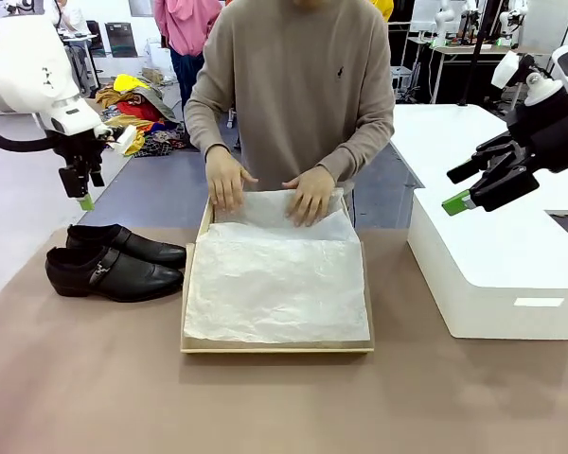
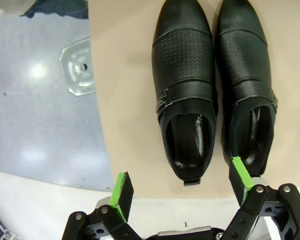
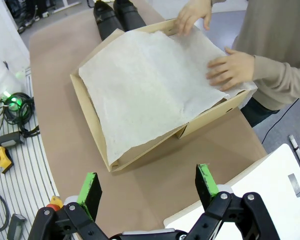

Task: Pack the shoes into the box.
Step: Place one shoe of the Shoes into the Shoes Box.

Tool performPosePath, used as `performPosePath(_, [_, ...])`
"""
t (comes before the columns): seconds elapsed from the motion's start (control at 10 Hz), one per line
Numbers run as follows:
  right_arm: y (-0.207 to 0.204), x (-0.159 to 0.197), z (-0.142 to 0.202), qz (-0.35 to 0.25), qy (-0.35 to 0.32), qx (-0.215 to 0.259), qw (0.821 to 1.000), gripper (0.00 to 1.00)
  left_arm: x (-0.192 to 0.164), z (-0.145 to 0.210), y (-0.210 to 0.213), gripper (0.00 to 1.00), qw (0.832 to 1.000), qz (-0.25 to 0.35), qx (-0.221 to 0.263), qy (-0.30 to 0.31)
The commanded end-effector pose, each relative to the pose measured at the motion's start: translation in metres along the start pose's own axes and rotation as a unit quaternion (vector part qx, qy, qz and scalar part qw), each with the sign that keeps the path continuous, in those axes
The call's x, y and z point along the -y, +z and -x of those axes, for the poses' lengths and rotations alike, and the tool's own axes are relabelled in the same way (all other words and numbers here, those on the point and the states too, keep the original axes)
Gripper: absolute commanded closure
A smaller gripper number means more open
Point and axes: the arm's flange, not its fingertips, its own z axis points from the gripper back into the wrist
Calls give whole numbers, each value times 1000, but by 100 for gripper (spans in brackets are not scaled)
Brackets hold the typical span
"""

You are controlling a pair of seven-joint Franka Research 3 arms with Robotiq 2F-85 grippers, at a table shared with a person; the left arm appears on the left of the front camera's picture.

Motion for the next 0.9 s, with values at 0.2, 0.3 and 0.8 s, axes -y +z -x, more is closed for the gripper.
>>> performPosePath(0.2, [-1, 2, -1, -6, 2, 13, 1000, 0, -3, 8, -27, 0, 1000, 12, -7, 24])
performPosePath(0.3, [-1, 2, -1, -6, 2, 13, 1000, 0, -3, 10, -33, 0, 999, 15, -9, 28])
performPosePath(0.8, [-1, 2, -1, -6, 2, 13, 1000, 0, -8, 13, -61, 0, 999, 19, -18, 34])
